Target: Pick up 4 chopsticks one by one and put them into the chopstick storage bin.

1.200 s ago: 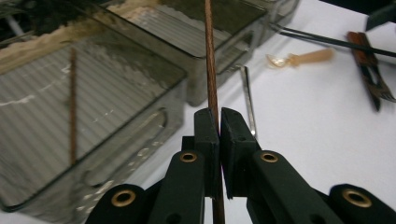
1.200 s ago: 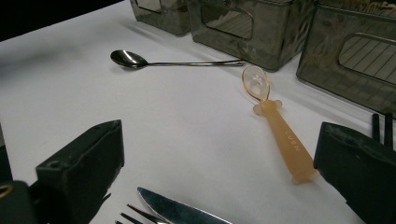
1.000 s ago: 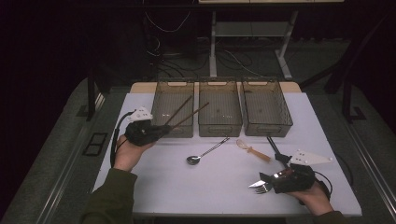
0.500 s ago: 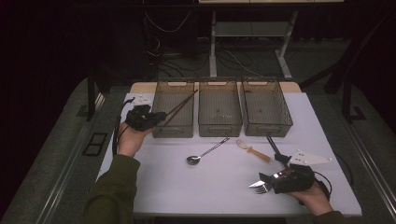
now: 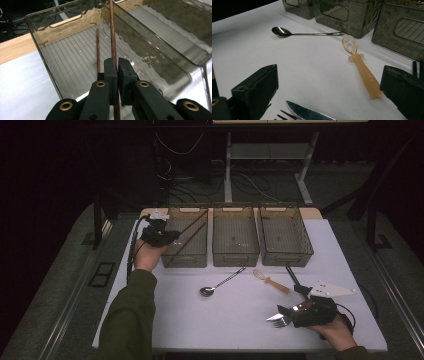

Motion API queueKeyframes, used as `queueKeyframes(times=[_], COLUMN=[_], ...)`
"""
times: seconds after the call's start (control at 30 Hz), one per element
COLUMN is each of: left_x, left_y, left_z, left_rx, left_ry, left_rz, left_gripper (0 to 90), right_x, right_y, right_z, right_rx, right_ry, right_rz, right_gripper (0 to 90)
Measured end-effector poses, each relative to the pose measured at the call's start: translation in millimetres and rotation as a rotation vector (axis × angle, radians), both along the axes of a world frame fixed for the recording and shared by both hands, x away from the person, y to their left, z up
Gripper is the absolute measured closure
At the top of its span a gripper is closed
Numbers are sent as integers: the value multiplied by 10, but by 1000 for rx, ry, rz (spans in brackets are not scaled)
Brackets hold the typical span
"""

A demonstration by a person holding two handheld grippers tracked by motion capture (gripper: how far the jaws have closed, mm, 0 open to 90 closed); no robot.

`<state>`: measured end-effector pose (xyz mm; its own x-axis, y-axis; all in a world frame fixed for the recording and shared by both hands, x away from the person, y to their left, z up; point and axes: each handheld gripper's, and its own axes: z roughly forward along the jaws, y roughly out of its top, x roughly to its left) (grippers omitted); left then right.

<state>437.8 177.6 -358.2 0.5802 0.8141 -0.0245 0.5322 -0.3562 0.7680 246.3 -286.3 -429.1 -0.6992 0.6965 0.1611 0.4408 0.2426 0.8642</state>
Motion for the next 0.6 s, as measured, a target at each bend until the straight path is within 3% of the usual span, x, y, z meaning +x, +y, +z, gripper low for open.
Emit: queueKeyframes(times=[0.33,0.6], left_x=[159,206], left_y=[-6,-31], left_z=[-192,-282], left_rx=[-21,3], left_ry=[39,75], left_rz=[56,70], left_gripper=[853,853], right_x=[-3,-3], right_y=[-5,-9], right_z=[4,7], right_rx=[5,6], right_ry=[-1,-5], right_rz=[0,1], right_gripper=[21,21])
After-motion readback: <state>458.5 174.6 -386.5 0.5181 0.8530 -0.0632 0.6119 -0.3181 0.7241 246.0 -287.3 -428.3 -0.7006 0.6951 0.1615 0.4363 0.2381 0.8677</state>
